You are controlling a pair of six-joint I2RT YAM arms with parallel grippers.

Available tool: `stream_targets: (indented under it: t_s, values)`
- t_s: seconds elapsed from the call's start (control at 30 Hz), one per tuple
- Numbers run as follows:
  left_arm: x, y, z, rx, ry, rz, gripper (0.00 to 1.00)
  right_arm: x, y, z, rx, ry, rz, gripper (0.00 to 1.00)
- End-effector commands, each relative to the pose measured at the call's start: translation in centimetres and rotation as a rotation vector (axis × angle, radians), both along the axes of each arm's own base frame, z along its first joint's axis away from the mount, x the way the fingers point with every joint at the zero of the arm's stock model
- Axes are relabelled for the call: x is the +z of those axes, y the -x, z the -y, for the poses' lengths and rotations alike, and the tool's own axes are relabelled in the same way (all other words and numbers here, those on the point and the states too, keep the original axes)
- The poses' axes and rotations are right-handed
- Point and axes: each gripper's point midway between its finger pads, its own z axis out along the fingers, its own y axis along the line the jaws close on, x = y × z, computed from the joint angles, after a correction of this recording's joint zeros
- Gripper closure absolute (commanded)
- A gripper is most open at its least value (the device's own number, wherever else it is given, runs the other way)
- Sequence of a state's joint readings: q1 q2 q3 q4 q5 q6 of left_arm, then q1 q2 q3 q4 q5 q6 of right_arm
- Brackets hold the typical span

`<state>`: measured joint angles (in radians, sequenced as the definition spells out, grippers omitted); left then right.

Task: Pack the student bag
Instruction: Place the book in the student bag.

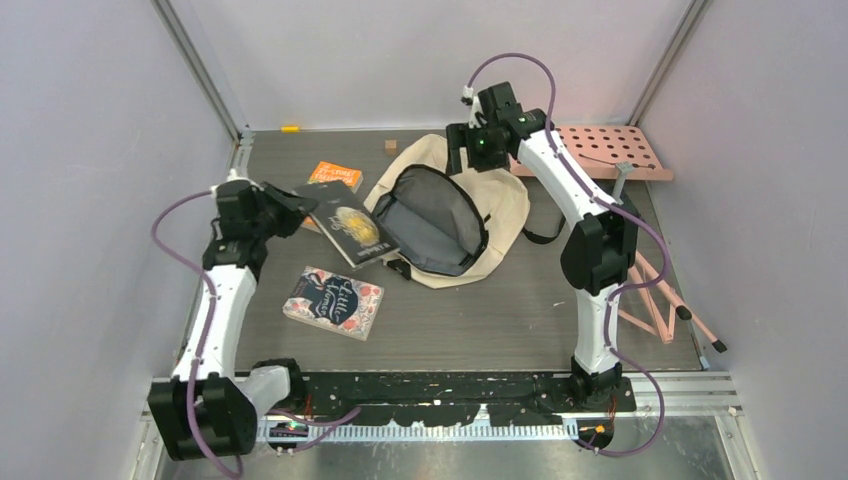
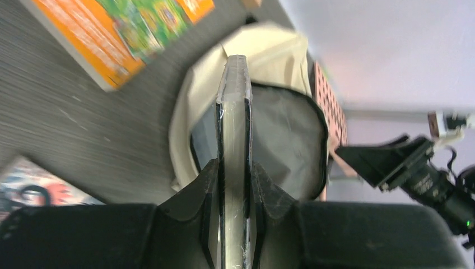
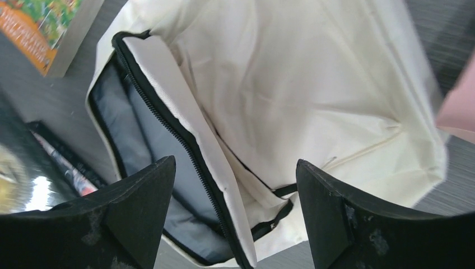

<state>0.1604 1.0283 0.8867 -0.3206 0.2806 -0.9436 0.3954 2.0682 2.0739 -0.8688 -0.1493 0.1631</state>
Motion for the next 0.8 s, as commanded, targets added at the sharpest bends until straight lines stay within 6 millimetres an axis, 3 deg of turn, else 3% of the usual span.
stream_targets:
  t_s: [0.0, 0.07, 0.13, 0.3, 0.47, 0.6, 0.7, 0.77]
  values:
    - [3.3, -2.5, 6.7, -0.139, 0.107, 0.126, 1.0, 0.7, 2.3, -2.5, 0.149, -0.101, -0.026, 0.15]
    - [2.4, -3.2, 9.2, -0.199, 0.11, 0.104, 1.0, -0.2, 2.6, -2.7, 0.159, -0.098, -0.044, 0.15]
    - [1.4, -3.8, 10.1, -0.211, 0.106, 0.066, 1.0, -1.1, 3.1, -3.2, 0.18, -0.1, -0.069, 0.16]
    - [-0.7, -4.4, 9.7, -0.157, 0.102, 0.002, 1.0, -3.7, 4.0, -4.2, 0.224, -0.064, -0.116, 0.25]
    - [-3.1, -4.2, 10.3, -0.154, 0.148, -0.065, 1.0, -3.9, 4.4, -6.0, 0.263, -0.056, -0.106, 0.38]
    - [-3.7, -4.5, 11.1, -0.171, 0.169, -0.074, 1.0, -4.3, 5.0, -7.7, 0.29, -0.054, -0.102, 0.59]
    - [-4.3, -4.6, 11.4, -0.173, 0.186, -0.09, 1.0, -4.0, 5.2, -8.7, 0.291, -0.068, -0.103, 0.87]
    - [-4.7, -4.7, 11.7, -0.171, 0.209, -0.101, 1.0, -3.0, 4.7, -8.5, 0.263, -0.062, -0.074, 0.98]
